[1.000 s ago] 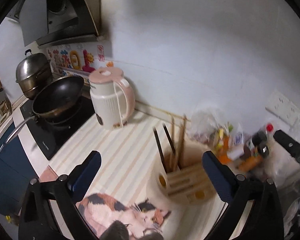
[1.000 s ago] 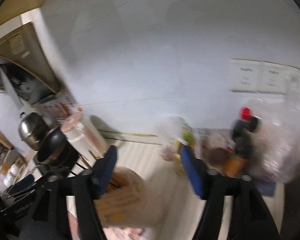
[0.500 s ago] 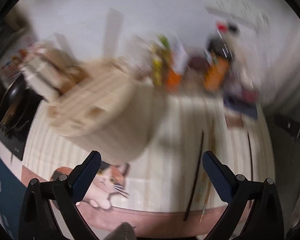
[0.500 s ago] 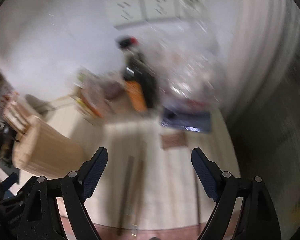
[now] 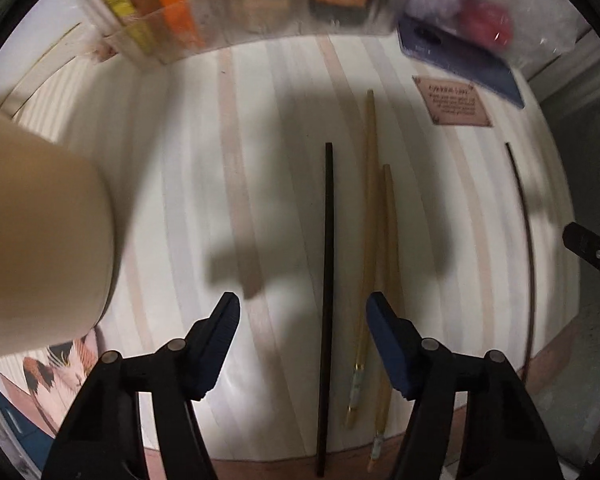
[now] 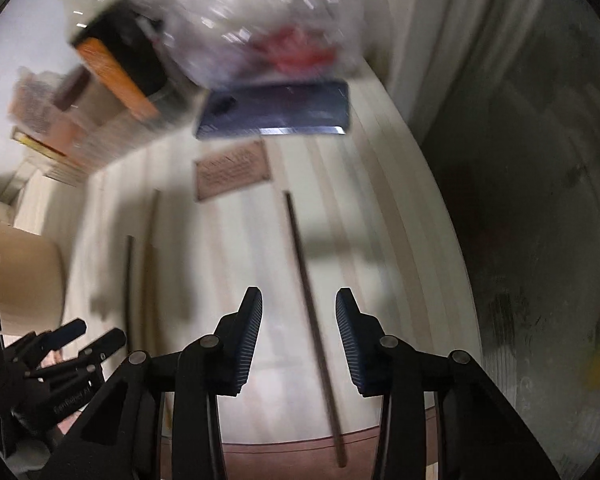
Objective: Organize utensils
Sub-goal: 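Grasp a dark chopstick with the left tool while the right tool grasps another dark one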
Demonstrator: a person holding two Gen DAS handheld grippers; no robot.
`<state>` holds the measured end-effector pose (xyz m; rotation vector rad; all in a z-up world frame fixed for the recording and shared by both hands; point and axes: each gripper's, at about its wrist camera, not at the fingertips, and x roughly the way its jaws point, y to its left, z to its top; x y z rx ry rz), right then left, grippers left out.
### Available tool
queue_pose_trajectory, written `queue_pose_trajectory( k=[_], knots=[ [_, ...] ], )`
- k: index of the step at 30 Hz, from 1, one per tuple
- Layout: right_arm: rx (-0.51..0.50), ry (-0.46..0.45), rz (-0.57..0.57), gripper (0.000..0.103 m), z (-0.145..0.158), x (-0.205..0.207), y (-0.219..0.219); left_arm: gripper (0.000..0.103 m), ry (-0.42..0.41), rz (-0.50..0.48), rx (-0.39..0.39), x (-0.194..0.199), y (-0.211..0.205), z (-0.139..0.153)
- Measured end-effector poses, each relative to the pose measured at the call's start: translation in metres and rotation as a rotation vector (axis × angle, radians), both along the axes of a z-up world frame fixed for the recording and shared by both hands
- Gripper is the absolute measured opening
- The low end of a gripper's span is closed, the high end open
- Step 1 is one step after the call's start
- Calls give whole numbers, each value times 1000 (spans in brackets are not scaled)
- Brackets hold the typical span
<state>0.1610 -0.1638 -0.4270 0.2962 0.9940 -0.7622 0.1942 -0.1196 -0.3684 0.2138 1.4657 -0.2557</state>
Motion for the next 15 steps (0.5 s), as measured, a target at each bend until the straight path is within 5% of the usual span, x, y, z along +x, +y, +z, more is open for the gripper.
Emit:
queue_pose_trajectory(
  k=[11,15],
  knots=[
    [43,107,6,41,-29,13,-23,44,-3,12,22,3,-2,-8],
    [49,147,9,41,-39,18,-26,16,-15,19,18,8,3,-3]
  ],
)
